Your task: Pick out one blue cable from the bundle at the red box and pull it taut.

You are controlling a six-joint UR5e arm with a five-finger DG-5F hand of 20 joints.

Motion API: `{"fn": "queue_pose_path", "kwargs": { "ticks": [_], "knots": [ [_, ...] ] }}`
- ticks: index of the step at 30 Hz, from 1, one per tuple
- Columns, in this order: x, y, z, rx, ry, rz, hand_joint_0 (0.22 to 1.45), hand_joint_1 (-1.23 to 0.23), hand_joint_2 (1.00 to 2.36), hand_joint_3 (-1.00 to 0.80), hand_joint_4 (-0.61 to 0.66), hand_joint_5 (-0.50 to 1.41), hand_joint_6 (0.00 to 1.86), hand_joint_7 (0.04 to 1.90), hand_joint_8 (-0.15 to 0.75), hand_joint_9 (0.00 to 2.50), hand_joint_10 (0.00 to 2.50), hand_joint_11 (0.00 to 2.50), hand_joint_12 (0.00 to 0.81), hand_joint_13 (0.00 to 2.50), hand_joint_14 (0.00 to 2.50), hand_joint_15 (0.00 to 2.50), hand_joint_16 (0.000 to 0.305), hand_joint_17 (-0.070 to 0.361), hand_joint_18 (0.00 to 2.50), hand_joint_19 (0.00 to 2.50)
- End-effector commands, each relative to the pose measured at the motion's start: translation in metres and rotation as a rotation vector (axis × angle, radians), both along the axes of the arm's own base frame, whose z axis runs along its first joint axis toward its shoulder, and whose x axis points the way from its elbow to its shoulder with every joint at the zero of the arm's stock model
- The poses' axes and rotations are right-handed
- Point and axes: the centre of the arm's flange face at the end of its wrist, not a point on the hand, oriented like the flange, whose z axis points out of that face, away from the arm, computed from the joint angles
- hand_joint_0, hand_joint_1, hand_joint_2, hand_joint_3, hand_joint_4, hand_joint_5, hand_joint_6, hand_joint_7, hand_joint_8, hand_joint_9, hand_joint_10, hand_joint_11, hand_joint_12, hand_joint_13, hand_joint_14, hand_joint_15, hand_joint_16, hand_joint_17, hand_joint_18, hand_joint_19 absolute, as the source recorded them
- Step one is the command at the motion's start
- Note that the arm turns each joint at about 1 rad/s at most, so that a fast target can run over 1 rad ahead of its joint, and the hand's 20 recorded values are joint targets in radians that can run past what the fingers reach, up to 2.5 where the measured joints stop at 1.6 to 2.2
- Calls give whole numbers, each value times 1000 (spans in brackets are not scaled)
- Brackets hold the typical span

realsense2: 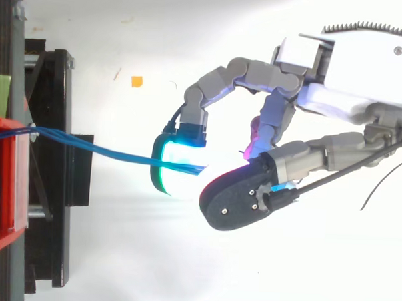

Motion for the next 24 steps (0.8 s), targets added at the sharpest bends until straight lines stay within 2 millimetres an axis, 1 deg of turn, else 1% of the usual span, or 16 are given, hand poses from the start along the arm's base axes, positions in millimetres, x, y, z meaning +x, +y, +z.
{"fn": "queue_pose_path", "kwargs": {
  "ticks": [1,2,3,4,5,6,8,9,10,12,14,15,17,20,22,24],
  "knots": [
    [0,0,1,0,-1,-1,635,-695,1013,-327,-100,-149,861,926,227,1571,32,1532,384,1318,33,1045,56,125,992,956],
    [0,0,-1,0,1,-1,634,-702,1014,-319,-97,-150,861,932,226,1566,31,1539,385,1316,33,1049,56,125,992,957],
    [0,0,1,0,-1,-1,636,-742,1016,-284,-89,-152,864,924,228,1541,31,1560,384,1306,32,1031,56,125,973,958],
    [0,0,1,0,-1,-1,651,-802,1015,-288,-69,-157,870,923,225,1520,32,1554,384,1293,33,1037,56,126,967,951],
    [0,0,1,0,-1,-1,658,-816,1015,-295,-62,-160,873,918,225,1513,30,1546,384,1291,32,1031,56,126,962,951],
    [0,0,0,0,-1,1,675,-847,1012,-335,-57,-162,877,909,224,1495,30,1563,378,1275,34,1025,56,125,951,943],
    [0,0,-1,0,2,-1,692,-861,1008,-392,-49,-162,879,898,228,1488,30,1552,379,1265,33,1025,55,125,943,944],
    [0,1,-1,0,2,1,695,-868,1000,-489,-47,-162,879,901,224,1482,30,1546,374,1263,33,1030,55,124,940,933],
    [0,0,0,0,1,-1,690,-866,1000,-500,-48,-161,880,892,220,1482,29,1550,376,1264,33,1026,55,124,940,932],
    [0,0,0,0,1,-1,644,-809,1000,-500,-33,-156,880,893,230,1492,29,1538,378,1271,34,1027,55,124,940,934],
    [0,0,-1,0,1,1,589,-838,1000,-500,-24,-153,879,887,240,1496,29,1539,383,1274,33,1025,56,125,944,931],
    [0,0,0,0,1,1,548,-840,1000,-500,-15,-150,879,875,242,1502,28,1547,392,1274,33,1026,58,130,958,928],
    [0,0,1,0,-1,-1,506,-830,1000,-500,-8,-146,876,866,262,1517,27,1516,402,1281,33,1026,60,135,979,912],
    [0,0,0,0,-1,-1,458,-721,1000,-500,5,-139,870,862,289,1552,28,1504,429,1308,30,1001,64,145,1017,898],
    [0,0,1,1,-2,1,453,-636,1000,-500,-6,-135,861,878,288,1571,29,1480,437,1313,29,1000,65,147,1025,902],
    [0,0,1,1,-2,1,452,-582,1000,-500,-10,-134,855,889,287,1569,29,1477,438,1291,29,1002,66,149,1020,901]
  ]
}}
